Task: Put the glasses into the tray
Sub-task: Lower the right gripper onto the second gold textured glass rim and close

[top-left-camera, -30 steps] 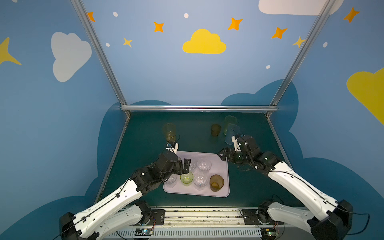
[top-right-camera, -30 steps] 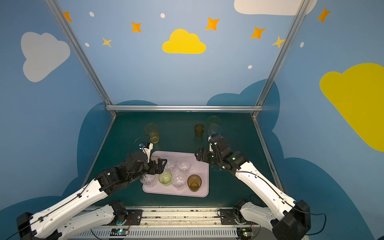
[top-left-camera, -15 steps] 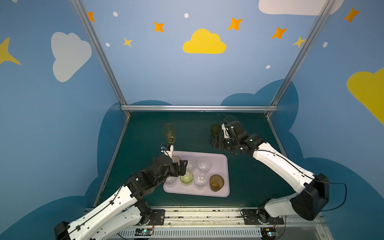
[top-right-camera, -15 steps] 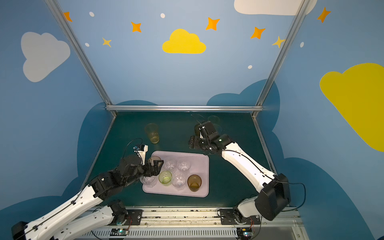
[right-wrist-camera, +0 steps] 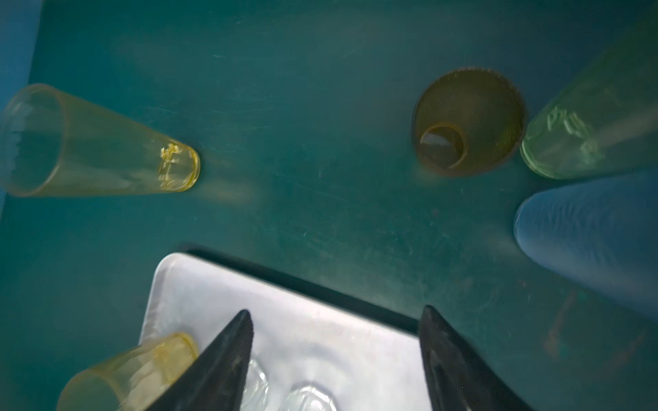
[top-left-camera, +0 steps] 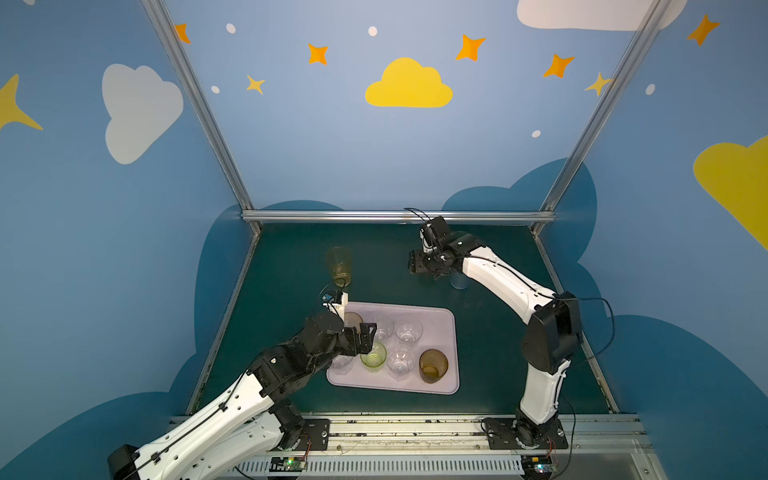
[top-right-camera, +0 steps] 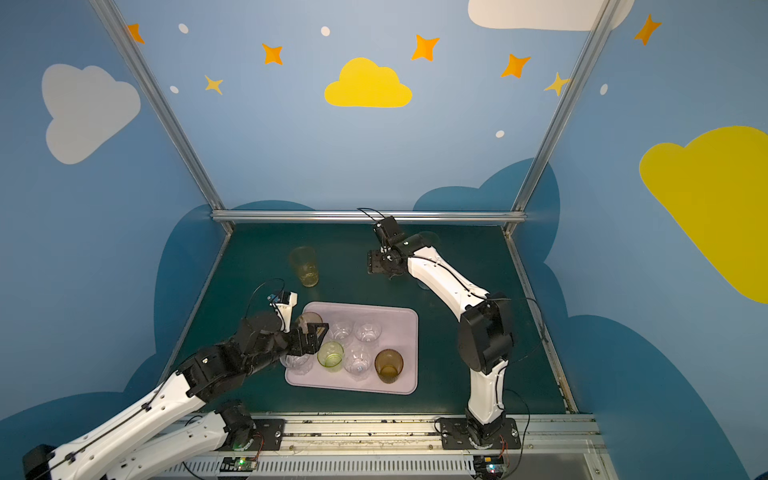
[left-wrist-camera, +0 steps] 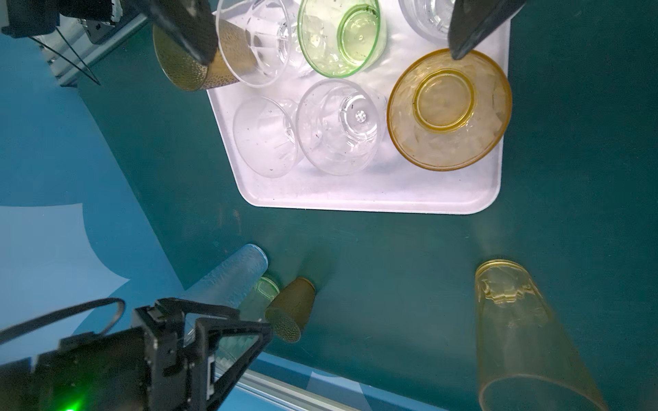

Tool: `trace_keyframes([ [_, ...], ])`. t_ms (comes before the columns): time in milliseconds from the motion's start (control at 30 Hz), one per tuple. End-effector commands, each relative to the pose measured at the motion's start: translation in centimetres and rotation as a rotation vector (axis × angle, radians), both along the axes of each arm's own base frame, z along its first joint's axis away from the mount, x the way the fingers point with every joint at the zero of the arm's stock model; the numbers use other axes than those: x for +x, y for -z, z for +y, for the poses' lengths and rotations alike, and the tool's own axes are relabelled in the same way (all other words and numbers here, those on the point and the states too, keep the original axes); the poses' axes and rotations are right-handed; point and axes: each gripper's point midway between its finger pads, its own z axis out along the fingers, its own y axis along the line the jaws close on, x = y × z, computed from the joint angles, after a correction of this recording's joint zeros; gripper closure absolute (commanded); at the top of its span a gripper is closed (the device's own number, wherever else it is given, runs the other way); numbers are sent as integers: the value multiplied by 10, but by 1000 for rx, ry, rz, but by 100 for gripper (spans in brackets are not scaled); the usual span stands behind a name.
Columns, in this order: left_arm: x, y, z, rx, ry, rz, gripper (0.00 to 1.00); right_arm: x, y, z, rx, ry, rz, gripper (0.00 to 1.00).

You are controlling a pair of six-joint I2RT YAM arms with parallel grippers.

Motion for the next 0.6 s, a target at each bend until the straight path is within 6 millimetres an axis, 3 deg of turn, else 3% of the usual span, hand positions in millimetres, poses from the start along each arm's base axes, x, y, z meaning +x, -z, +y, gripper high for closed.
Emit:
trace_keyframes([
  [0,-3,-3,-5,-38,29,-4,0,12,-5,-1,-10,-19,-11,37],
  [167,-4,-2,-5,-39,35,-2,0,32,5,-3,-22,-11,6,42],
  [400,-5,1,-8,-45,45,9,0,54,23,-7,-42,-11,15,59],
  [567,-5,3,-9,-42,44,18,0,65,30,-12,-76,-19,3,62],
])
